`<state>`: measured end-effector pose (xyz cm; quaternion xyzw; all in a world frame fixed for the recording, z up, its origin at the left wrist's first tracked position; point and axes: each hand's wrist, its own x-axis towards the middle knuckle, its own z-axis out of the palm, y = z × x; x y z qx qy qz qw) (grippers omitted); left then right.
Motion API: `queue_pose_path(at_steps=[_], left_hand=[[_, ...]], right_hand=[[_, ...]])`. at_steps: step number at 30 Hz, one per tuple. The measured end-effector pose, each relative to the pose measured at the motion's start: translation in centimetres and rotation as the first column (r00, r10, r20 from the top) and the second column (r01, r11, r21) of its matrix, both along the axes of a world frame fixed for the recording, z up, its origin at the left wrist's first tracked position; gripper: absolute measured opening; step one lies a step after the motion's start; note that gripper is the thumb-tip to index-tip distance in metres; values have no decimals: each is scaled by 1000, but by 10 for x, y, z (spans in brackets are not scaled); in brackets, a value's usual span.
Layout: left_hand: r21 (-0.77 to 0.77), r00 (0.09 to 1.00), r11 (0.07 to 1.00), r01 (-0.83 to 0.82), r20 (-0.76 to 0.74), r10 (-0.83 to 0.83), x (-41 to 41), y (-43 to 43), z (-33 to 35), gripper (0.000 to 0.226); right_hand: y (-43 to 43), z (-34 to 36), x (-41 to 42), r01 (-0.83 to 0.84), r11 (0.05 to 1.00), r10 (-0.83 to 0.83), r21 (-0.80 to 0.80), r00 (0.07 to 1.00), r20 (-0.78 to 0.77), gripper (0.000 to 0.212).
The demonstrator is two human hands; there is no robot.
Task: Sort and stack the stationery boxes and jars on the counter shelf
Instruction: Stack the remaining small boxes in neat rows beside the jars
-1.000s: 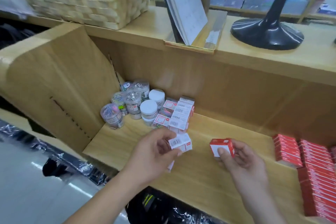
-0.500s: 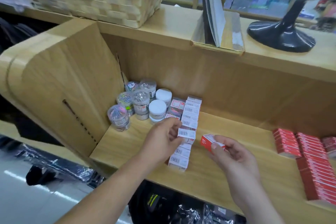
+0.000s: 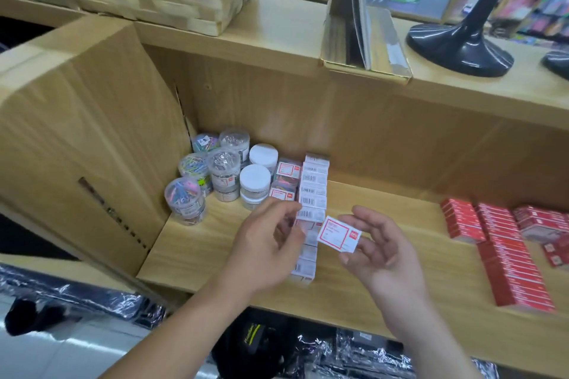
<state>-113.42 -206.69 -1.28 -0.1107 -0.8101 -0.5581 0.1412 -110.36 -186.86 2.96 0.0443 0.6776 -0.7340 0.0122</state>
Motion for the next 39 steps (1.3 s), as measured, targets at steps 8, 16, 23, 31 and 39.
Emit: queue_pose_path(at_steps=[8, 16, 23, 31, 39], left_hand=[[361, 916, 927, 101, 330, -229, 23, -13, 1, 36], [-30, 986, 998, -63, 153, 67, 11, -12, -27, 41], [-197, 950, 968, 156, 297, -93, 27, -21, -38, 79], [-385, 968, 902, 194, 226, -112, 21, -9, -41, 88], [-239, 981, 970, 40, 193, 7, 37, -13, -52, 44]], right_hand=[[-32, -12, 1, -29, 990, 26, 137, 999, 24, 47], [-33, -48, -15, 154, 904, -135, 399, 988, -76, 35], [-35, -62, -13, 37, 846, -3, 532, 998, -65, 25], [-39, -64, -12, 42, 824, -17, 566, 999, -48, 11], [-34, -60, 3, 30, 923, -50, 382, 998, 42, 17]])
